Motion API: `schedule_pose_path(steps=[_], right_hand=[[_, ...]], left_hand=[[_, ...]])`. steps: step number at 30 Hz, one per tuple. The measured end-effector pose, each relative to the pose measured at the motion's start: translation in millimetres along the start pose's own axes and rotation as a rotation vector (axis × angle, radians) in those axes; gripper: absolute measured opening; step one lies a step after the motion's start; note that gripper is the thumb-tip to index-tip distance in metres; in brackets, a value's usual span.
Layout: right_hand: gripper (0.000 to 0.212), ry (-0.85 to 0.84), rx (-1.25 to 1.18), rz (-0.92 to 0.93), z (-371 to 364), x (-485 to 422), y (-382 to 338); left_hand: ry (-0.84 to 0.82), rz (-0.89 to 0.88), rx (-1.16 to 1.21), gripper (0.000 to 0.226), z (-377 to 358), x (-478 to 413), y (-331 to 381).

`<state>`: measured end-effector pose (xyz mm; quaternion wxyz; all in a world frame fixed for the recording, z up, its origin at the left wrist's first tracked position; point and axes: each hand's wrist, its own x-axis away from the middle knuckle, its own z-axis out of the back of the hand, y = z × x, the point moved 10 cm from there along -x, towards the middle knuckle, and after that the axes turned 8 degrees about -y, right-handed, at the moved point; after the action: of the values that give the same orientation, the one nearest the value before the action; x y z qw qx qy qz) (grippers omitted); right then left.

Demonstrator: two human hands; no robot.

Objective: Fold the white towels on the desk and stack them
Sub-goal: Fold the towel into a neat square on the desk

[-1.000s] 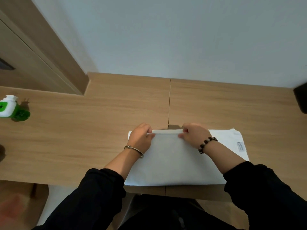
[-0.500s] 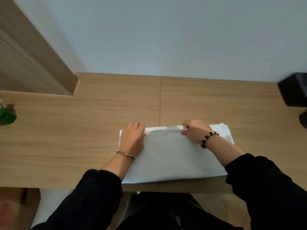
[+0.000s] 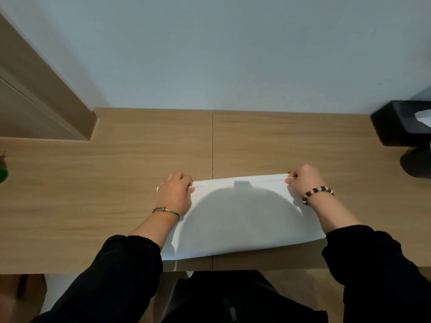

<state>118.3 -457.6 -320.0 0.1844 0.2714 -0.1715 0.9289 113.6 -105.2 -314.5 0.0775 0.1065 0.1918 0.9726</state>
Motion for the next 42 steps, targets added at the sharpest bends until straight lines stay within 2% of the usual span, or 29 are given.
schedule_pose_path(steps=[3, 7, 10, 16, 19, 22, 26, 31, 35, 37, 42], right_hand=[[0.015, 0.022, -0.013, 0.042, 6.5, -4.7, -3.3], [0.013, 0.075, 0.024, 0.205, 11.2, -5.9, -14.7], [0.009, 0.022, 0.088, 0.299, 9.1, -6.7, -22.6], [0.020, -0.067, -0.024, 0.195, 9.0, -15.6, -10.7], [0.027, -0.054, -0.197, 0.093, 3.6, -18.2, 6.7], [0.028, -0.046, -0.275, 0.075, -0.7, -19.6, 13.2], [0.031, -0.001, -0.277, 0.120, 2.9, -19.7, 7.5], [0.028, -0.031, -0.226, 0.137, 2.5, -20.9, 9.1], [0.021, -0.124, -0.083, 0.167, -2.8, -22.7, 2.7], [0.025, -0.164, 0.013, 0.215, -7.7, -21.4, -3.8], [0.026, -0.098, 0.049, 0.210, -6.3, -25.8, -0.8]], left_hand=[[0.019, -0.008, 0.050, 0.005, 2.3, 1.3, 0.0], [0.018, -0.049, 0.058, 0.005, 1.9, 2.0, 1.4], [0.002, -0.059, 0.058, 0.002, 0.3, 0.9, 2.0], [0.007, -0.058, 0.043, 0.002, 0.8, 2.8, 3.0], [-0.007, -0.040, 0.064, 0.002, -0.5, 0.5, 0.6], [-0.024, -0.031, 0.115, 0.008, -1.2, -2.6, -1.9], [-0.041, -0.036, 0.102, 0.008, 2.1, -6.5, -1.8], [-0.120, -0.065, -0.094, 0.009, -3.0, -9.5, -1.3], [-0.099, -0.026, -0.022, 0.011, -2.8, -11.5, -6.6], [-0.092, -0.055, 0.034, 0.006, -3.5, -10.9, -4.4], [0.012, -0.088, -0.013, 0.009, 9.0, -4.1, 3.0]])
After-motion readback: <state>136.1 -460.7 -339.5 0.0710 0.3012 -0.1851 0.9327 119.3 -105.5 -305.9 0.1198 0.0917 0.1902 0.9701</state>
